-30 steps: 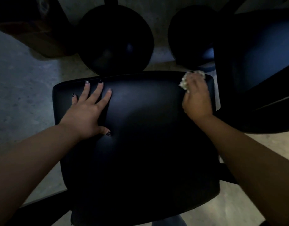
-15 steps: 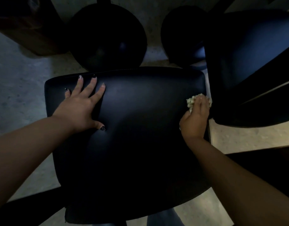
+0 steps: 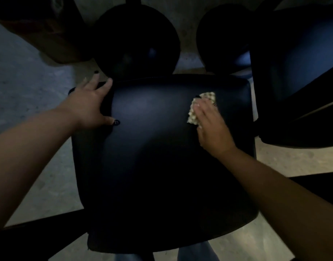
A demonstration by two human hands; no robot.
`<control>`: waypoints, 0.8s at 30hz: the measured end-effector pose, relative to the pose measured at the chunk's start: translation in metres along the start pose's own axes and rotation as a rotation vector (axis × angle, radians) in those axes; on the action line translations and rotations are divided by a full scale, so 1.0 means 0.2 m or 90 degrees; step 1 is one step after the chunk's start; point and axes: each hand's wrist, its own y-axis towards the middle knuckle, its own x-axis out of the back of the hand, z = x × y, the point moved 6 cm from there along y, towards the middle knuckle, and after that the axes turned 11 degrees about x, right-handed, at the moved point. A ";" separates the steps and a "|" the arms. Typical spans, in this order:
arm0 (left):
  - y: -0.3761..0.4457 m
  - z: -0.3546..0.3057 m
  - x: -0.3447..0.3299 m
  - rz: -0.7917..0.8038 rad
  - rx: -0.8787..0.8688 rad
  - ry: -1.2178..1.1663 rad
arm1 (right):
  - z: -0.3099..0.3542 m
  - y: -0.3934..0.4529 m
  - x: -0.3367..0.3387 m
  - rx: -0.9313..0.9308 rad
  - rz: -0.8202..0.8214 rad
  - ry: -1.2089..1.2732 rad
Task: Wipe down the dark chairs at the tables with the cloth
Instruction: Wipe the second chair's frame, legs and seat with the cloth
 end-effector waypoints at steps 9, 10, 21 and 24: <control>0.00 0.06 0.03 0.005 0.051 -0.091 | 0.16 0.21 -0.10 -0.257 -0.124 -0.002; -0.01 0.05 0.03 0.008 0.054 -0.091 | 0.28 0.21 -0.15 -0.179 -0.082 0.027; 0.00 0.12 0.09 -0.040 0.163 -0.373 | 0.08 0.38 -0.06 -0.382 -0.102 -0.016; -0.02 0.13 0.09 -0.068 0.183 -0.406 | 0.53 0.48 -0.24 -0.148 -0.047 0.010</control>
